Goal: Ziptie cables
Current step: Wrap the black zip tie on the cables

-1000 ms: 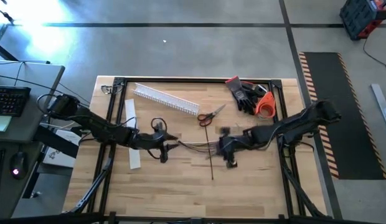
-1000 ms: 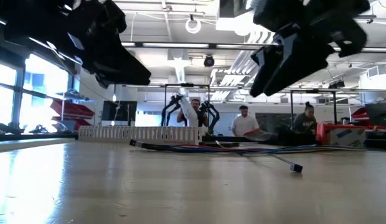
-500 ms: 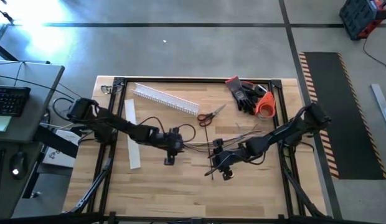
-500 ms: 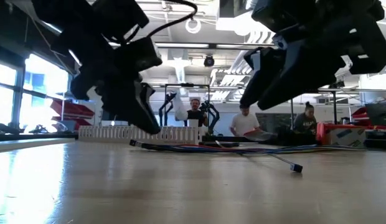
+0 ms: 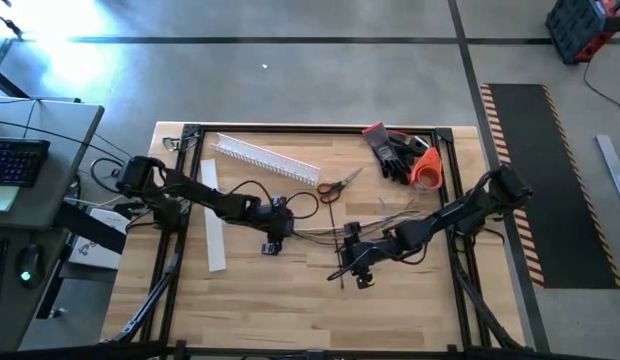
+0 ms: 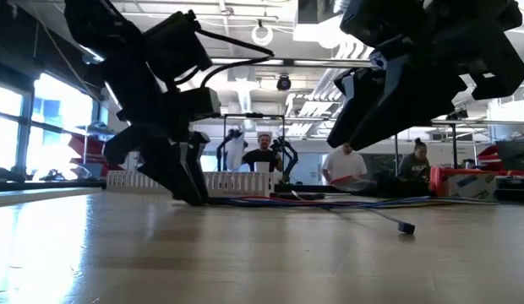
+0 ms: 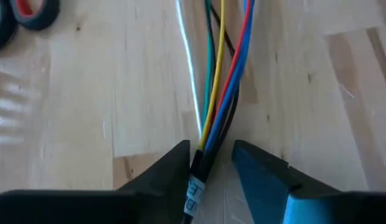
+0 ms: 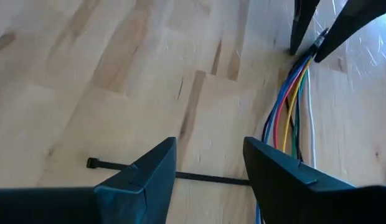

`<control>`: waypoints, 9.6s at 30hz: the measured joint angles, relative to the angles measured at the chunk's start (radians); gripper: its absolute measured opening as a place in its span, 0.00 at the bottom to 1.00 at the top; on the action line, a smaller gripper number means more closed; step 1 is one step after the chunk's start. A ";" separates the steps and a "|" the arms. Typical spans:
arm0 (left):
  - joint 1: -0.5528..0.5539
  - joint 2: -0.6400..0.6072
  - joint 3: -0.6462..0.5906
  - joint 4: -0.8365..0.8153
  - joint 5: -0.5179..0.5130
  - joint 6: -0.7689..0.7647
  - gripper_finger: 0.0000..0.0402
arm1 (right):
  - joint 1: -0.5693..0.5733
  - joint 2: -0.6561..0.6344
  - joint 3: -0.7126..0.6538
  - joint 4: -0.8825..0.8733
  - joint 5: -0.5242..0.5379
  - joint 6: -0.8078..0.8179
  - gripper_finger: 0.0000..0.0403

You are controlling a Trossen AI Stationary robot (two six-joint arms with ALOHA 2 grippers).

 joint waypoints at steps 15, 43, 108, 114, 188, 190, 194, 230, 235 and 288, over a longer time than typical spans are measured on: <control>-0.100 -0.065 0.001 -0.278 -0.083 0.044 0.01 | 0.000 0.066 0.000 0.279 -0.063 -0.091 0.44; -0.104 -0.299 -0.049 0.031 -0.080 -0.214 0.36 | 0.003 0.180 0.015 0.134 -0.051 -0.567 0.53; -0.145 0.122 -0.136 1.131 -0.080 -0.162 0.35 | -0.092 0.258 -0.243 1.073 0.107 0.059 0.00; -0.145 0.146 -0.119 1.142 -0.118 -0.141 0.35 | -0.094 0.258 -0.228 1.072 0.104 0.033 0.00; -0.181 0.146 -0.094 1.020 -0.024 -0.192 0.00 | -0.389 0.206 -0.228 0.580 -0.003 0.577 0.61; -0.181 0.146 -0.094 1.022 -0.024 -0.192 0.00 | -0.408 0.221 -0.228 0.614 -0.023 0.594 0.65; -0.181 0.146 -0.094 1.020 -0.024 -0.192 0.00 | -0.438 0.239 -0.227 0.653 -0.066 0.602 0.65; -0.176 0.145 -0.094 1.023 -0.005 -0.227 0.00 | -0.220 0.301 -0.232 0.885 0.345 -0.020 0.00; -0.163 0.138 -0.094 1.027 -0.003 -0.235 0.00 | -0.147 0.299 -0.232 1.003 0.496 -0.230 0.00; -0.075 0.135 -0.094 0.972 0.467 -0.349 0.00 | -0.013 0.296 -0.164 1.050 0.291 -0.836 0.00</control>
